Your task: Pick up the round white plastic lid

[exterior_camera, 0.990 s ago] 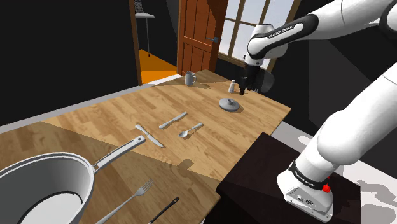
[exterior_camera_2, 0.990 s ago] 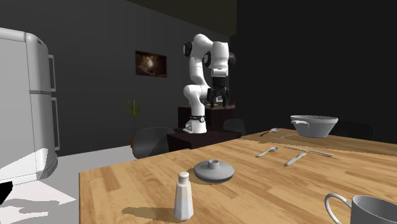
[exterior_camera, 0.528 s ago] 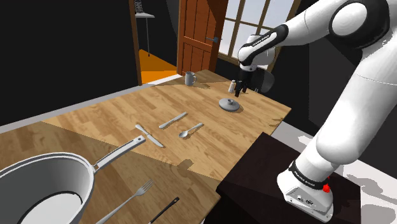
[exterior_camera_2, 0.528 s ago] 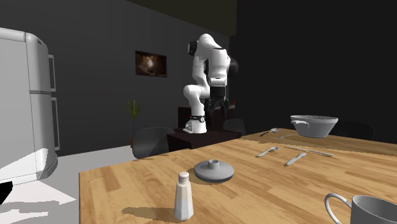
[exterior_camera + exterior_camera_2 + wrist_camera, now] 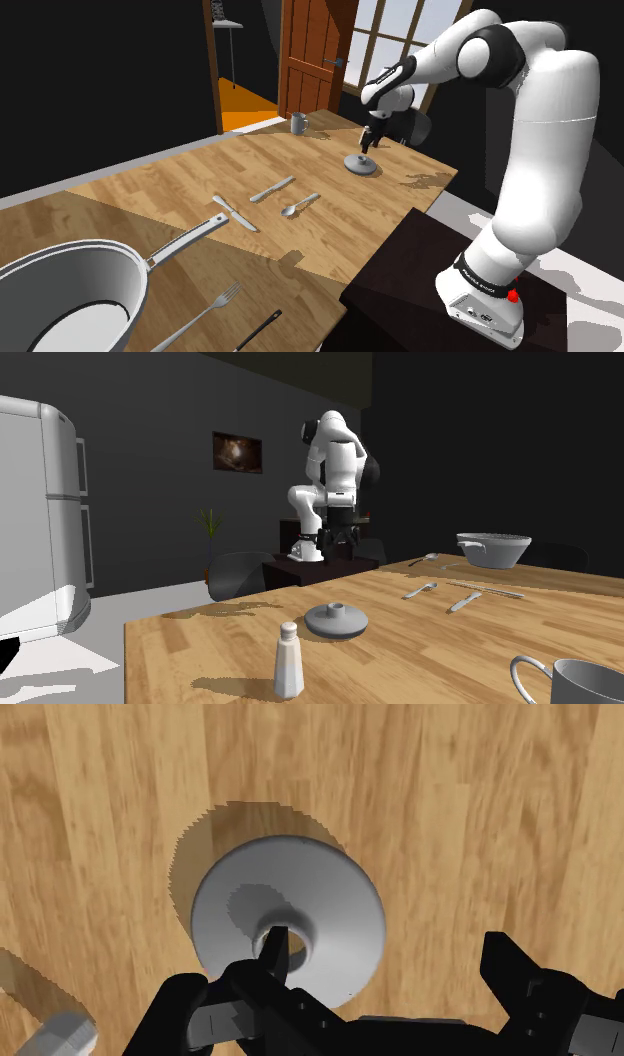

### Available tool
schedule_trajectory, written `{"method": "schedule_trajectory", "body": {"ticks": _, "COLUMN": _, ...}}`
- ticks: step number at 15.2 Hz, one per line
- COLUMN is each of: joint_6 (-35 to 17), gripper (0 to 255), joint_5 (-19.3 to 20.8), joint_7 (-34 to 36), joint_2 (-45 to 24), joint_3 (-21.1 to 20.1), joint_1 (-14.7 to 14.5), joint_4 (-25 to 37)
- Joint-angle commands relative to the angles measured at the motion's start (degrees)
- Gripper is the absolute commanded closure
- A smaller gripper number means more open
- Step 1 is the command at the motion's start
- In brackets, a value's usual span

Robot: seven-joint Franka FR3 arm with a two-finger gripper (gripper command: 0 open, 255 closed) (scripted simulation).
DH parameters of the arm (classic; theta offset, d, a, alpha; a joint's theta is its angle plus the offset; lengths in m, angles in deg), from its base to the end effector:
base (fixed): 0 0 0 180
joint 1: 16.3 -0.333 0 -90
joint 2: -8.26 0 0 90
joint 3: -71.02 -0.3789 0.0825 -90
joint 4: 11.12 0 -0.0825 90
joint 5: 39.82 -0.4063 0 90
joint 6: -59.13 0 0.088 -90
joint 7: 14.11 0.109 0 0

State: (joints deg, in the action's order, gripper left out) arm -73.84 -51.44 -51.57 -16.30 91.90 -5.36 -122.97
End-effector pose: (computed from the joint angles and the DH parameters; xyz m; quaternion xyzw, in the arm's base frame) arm 0.5668 -0.3279 0.3082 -0.9999 0.0070 0.0107 0.0057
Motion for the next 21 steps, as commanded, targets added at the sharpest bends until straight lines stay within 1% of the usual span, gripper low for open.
{"method": "schedule_trajectory", "body": {"ticks": 1, "joint_6": -0.56, "gripper": 0, "joint_5": -1.80, "joint_7": -1.52, "joint_2": -4.68, "joint_3": -0.80, "joint_1": 1.73, "joint_4": 4.22}}
{"method": "schedule_trajectory", "body": {"ticks": 6, "joint_6": 0.28, "gripper": 0, "joint_5": -4.51, "joint_7": -3.59, "joint_2": -15.87, "joint_3": -2.67, "joint_1": 6.07, "joint_4": 16.84}}
{"method": "schedule_trajectory", "body": {"ticks": 7, "joint_6": 0.45, "gripper": 0, "joint_5": -4.68, "joint_7": -3.69, "joint_2": -16.95, "joint_3": -2.85, "joint_1": 6.49, "joint_4": 18.18}}
{"method": "schedule_trajectory", "body": {"ticks": 16, "joint_6": -2.91, "gripper": 0, "joint_5": -5.88, "joint_7": -4.36, "joint_2": -21.10, "joint_3": -4.01, "joint_1": 7.32, "joint_4": 18.95}}
{"method": "schedule_trajectory", "body": {"ticks": 17, "joint_6": -2.97, "gripper": 255, "joint_5": -5.88, "joint_7": -4.34, "joint_2": -21.07, "joint_3": -4.01, "joint_1": 7.28, "joint_4": 18.86}}
{"method": "schedule_trajectory", "body": {"ticks": 21, "joint_6": -2.99, "gripper": 255, "joint_5": -5.89, "joint_7": -4.35, "joint_2": -21.08, "joint_3": -4.02, "joint_1": 7.28, "joint_4": 18.85}}
